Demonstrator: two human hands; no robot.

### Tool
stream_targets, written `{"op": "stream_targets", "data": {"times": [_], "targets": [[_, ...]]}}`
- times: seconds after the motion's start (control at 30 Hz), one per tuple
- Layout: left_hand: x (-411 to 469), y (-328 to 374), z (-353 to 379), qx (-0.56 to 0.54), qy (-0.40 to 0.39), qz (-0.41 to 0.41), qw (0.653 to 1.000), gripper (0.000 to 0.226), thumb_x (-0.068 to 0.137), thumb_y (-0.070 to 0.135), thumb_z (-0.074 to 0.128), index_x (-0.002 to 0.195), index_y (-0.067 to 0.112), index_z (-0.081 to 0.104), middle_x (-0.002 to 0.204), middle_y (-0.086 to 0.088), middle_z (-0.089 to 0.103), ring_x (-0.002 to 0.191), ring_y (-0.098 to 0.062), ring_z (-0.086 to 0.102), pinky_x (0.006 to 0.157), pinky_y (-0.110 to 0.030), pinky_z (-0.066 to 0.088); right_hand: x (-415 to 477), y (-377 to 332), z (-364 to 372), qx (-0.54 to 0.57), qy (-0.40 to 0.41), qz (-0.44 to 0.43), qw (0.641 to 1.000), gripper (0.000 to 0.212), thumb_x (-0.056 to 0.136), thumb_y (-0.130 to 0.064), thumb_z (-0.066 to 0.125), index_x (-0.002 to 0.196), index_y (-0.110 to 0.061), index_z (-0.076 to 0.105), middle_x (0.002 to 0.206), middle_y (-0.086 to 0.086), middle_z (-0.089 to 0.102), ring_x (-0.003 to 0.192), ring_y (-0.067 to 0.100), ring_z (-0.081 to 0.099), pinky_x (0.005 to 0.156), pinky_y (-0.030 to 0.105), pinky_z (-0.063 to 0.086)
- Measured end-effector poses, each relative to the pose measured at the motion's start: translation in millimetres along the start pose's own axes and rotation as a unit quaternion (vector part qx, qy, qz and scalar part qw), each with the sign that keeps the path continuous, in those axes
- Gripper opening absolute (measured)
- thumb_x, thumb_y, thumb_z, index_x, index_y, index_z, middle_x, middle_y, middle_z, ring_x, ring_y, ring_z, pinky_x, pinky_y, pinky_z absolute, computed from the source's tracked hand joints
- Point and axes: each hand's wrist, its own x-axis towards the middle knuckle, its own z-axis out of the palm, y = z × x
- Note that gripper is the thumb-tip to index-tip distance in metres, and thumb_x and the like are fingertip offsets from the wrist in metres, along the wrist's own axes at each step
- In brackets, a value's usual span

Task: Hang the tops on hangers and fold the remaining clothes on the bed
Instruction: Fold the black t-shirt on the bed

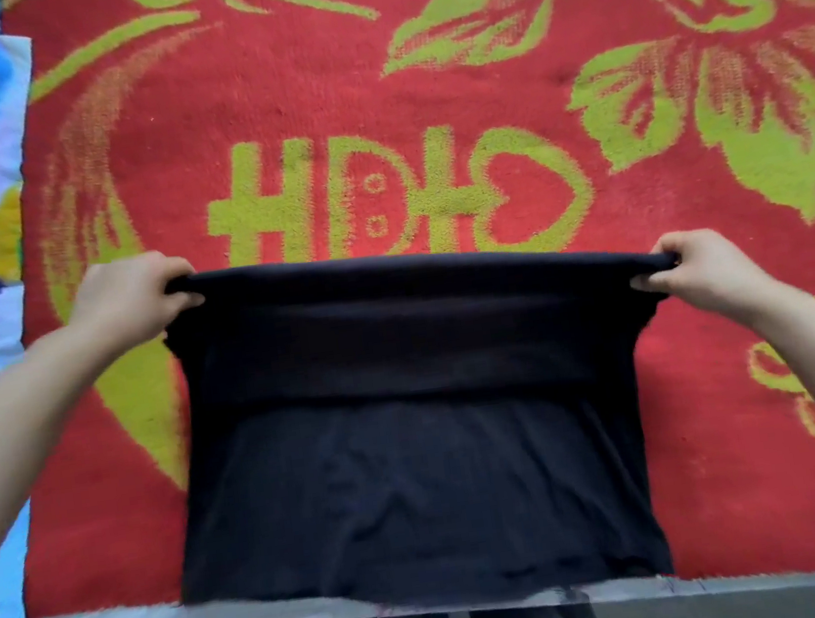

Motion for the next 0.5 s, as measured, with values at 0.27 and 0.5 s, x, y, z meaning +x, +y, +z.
{"op": "stream_targets", "data": {"times": [0.27,0.5], "targets": [[-10.7,-7.5,-3.8,-0.022,0.03,0.056,0.998,0.015,0.077,0.006,0.072,0.092,0.005,0.069,0.087,-0.014,0.063,0.09,-0.036,0.061,0.075,-0.042,0.042,-11.0,6.1,2.3,-0.002,0.031,-0.052,0.998,0.017,0.078,-0.005,0.068,0.071,-0.014,0.055,0.076,0.008,0.058,0.075,0.025,0.051,0.069,0.036,0.033],[-95.5,-53.0,19.9,-0.059,0.083,0.237,0.966,0.015,0.072,0.029,0.048,0.085,0.021,0.05,0.069,-0.01,0.057,0.065,-0.03,0.056,0.05,-0.041,0.046,-100.7,56.6,26.6,0.0,0.065,-0.288,0.956,0.012,0.067,-0.022,0.053,0.072,-0.013,0.06,0.085,0.001,0.07,0.091,0.002,0.054,0.08,0.019,0.037]]}}
